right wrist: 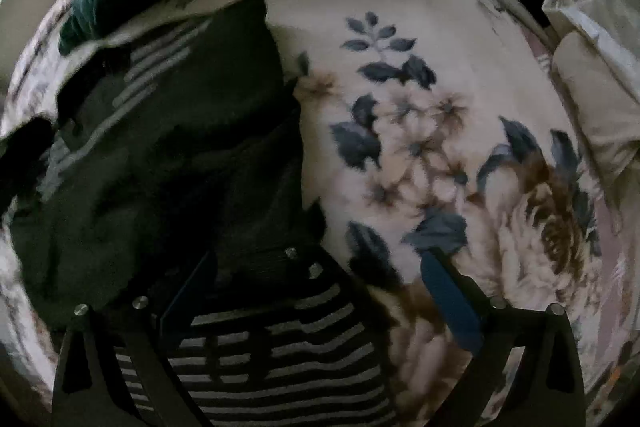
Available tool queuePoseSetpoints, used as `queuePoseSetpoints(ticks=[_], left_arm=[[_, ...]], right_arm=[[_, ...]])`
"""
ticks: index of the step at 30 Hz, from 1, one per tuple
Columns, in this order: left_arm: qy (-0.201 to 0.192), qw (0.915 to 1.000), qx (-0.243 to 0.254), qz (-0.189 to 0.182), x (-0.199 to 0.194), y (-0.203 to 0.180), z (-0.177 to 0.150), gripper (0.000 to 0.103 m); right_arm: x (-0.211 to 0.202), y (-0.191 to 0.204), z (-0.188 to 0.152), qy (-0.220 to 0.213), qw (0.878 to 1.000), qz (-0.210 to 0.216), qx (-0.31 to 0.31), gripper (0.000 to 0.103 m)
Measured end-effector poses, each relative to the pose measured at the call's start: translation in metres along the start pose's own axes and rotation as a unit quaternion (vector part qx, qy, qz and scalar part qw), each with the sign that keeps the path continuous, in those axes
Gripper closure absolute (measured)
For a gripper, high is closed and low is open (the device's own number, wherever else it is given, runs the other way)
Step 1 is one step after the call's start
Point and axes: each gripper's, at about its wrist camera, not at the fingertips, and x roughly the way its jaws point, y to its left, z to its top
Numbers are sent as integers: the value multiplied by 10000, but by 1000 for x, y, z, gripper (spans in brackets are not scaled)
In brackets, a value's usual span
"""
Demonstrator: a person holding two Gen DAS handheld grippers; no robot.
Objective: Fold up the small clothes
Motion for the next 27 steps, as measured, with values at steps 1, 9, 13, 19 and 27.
queuePoseSetpoints(ticks=[1,9,13,19,27], left_arm=[[-143,9997,-162,113,-17,21,-3,11],[-367,9616,-1380,2344,-87,200,-51,11],[-277,9359,-1956,2918,-91,261,-76,11],[-328,9230,-2524,2885,-93,294,-85,11],[-345,9389,-2340,2502,-69,278,-53,11]], right_arm=[[-4,-2,2,-45,9999,141,73,0],[-10,39,35,-109,9909,1332,145,0],[34,80,43,259,9910,1241,-421,13],[39,106,31,-198,9939,567,-924,95],[-2,53,53,-752,9968,-27,-272,95]])
